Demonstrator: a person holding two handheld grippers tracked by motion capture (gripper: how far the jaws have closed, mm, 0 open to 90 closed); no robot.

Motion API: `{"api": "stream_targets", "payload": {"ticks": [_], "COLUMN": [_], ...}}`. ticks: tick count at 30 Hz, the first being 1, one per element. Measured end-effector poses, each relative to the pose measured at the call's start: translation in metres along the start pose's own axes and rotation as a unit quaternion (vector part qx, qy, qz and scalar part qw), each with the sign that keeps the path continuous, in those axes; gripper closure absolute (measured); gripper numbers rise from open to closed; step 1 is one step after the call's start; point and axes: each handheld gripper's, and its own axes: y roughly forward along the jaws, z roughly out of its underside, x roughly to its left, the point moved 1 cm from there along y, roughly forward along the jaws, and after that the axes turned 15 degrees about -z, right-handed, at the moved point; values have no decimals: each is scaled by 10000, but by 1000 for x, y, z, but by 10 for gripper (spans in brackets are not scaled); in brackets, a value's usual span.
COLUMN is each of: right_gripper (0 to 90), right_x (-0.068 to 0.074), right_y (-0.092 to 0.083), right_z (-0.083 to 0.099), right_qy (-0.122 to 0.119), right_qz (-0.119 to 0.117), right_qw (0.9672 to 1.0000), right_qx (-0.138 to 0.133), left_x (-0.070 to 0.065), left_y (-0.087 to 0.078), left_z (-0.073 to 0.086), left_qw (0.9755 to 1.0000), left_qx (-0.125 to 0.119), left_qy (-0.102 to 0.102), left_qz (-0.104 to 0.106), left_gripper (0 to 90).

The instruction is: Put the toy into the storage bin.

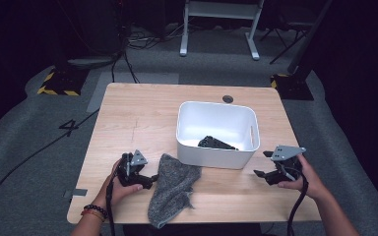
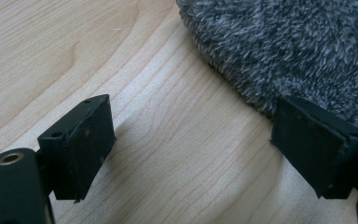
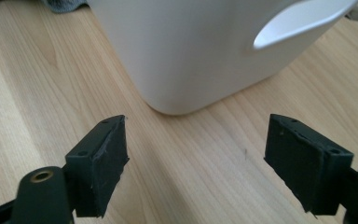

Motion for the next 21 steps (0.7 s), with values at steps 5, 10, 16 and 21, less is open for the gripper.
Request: {"api": "stream_targets", "payload": {"ticks": [5, 10, 16, 21], "right_gripper": [217, 217, 217, 217], "right_x": [-1, -3, -4, -5], "right_y": [6, 10, 12, 14], "right_z": [12, 26, 40, 51], "right_qy": [62, 155, 316, 459], "right_qz": [13, 45, 24, 5], "right_qw": [9999, 9997, 9994, 9988], "right_qx": [88, 201, 162, 139], "left_x": [0, 0, 0, 0], "left_y": [0, 0, 0, 0], "left_z": [0, 0, 0, 0], "left_qw": [10000, 10000, 10000, 10000], "left_qx": [-1, -3, -3, -1], "left_qy": [-3, -6, -4, 8], "left_qz": [2, 8, 16, 13], "left_gripper": [134, 134, 132, 131]}}
